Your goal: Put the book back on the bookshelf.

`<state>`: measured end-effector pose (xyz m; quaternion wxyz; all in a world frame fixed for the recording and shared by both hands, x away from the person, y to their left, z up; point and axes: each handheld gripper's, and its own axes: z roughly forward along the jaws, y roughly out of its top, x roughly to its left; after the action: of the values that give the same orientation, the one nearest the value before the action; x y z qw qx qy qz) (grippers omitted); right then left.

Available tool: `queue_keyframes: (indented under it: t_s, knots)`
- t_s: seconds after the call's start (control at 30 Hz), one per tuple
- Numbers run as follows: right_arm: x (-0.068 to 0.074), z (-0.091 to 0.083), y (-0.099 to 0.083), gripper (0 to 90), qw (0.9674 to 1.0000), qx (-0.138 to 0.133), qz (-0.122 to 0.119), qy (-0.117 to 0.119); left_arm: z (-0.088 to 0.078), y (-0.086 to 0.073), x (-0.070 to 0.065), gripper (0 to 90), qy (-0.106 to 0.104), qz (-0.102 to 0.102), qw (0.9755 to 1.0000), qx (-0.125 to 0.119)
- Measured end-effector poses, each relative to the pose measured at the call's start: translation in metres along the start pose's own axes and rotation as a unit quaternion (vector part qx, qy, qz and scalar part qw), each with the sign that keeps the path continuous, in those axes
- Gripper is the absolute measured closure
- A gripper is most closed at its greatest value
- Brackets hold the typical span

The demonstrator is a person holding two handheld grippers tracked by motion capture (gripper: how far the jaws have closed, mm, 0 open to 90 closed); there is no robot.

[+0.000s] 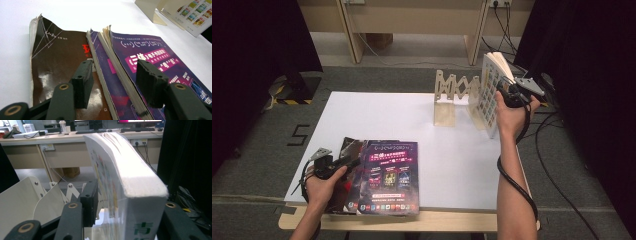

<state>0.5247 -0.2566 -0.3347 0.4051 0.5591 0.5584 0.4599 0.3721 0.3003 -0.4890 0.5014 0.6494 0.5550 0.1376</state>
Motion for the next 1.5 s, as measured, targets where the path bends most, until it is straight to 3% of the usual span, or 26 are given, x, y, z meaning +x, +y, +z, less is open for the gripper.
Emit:
queue_keyframes:
  t_s: [0.37, 0.73, 1.5]
  knots:
    - [-0.016, -0.006, -0.006, 51.8, 0.9997, 0.018, 0.017, -0.002, 0.001, -0.001, -0.002, 47.0, -0.002, 0.003, 1.0000, 0.002]
    - [-0.023, -0.013, -0.019, 50.5, 0.9995, 0.027, 0.015, -0.002, 0.001, -0.001, -0.003, 47.0, -0.001, 0.003, 1.0000, 0.001]
    - [-0.021, -0.032, -0.027, 48.4, 0.9997, 0.021, 0.013, -0.002, 0.001, 0.000, -0.005, 47.1, -0.001, 0.004, 1.0000, 0.000]
